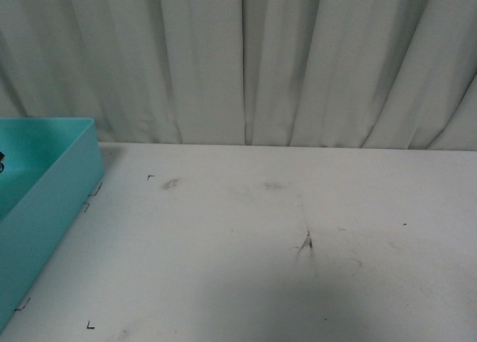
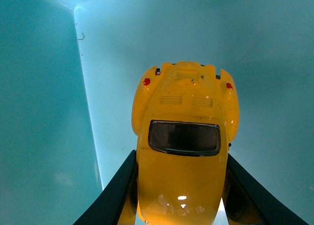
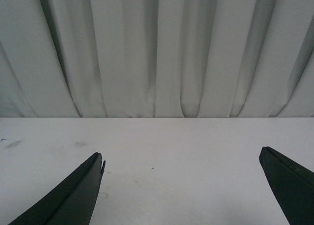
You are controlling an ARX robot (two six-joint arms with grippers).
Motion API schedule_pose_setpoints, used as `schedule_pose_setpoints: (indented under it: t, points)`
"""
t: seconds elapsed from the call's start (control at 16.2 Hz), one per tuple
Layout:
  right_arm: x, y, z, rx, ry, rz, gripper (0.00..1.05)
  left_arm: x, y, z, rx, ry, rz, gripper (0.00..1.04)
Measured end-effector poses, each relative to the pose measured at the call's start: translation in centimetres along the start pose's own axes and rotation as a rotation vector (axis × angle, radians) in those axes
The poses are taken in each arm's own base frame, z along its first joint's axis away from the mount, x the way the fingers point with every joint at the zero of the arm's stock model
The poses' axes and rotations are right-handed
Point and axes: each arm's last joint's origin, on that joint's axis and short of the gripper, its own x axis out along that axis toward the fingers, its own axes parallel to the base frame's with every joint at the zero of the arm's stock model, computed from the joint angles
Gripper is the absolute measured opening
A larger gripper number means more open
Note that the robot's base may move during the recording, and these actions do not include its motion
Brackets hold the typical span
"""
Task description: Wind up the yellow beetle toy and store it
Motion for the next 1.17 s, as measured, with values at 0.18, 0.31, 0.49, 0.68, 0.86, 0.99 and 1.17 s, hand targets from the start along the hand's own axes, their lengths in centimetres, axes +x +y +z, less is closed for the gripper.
schedule_pose_setpoints:
  t: [0.18, 0.31, 0.49, 0.68, 0.86, 0.99, 1.17]
  points:
    - [0.0, 0.0, 0.0, 0.000, 0.000, 0.000, 0.98, 2.5, -0.4, -0.6, -0.005, 0.016, 0.033, 0.41]
    - [0.0, 0.0, 0.0, 0.000, 0.000, 0.000, 0.98, 4.2, -0.8, -1.1, -0.003, 0.038, 0.031, 0.41]
    - [0.0, 0.0, 0.0, 0.000, 0.000, 0.000, 0.98, 4.3, -1.0, -1.1, 0.000, 0.044, 0.024, 0.51]
    - [0.0, 0.0, 0.0, 0.000, 0.000, 0.000, 0.98, 4.3, -1.5, -1.2, 0.009, 0.049, -0.019, 0.81]
    - [0.0, 0.0, 0.0, 0.000, 0.000, 0.000, 0.98, 3.8, -1.6, -1.1, 0.007, 0.047, -0.054, 0.97]
    - [0.0, 0.0, 0.0, 0.000, 0.000, 0.000, 0.98, 2.4, -1.3, -0.7, -0.005, 0.013, -0.074, 0.98]
    - [0.0, 0.0, 0.0, 0.000, 0.000, 0.000, 0.98, -1.9, 0.1, 0.9, -0.080, -0.160, -0.116, 0.98]
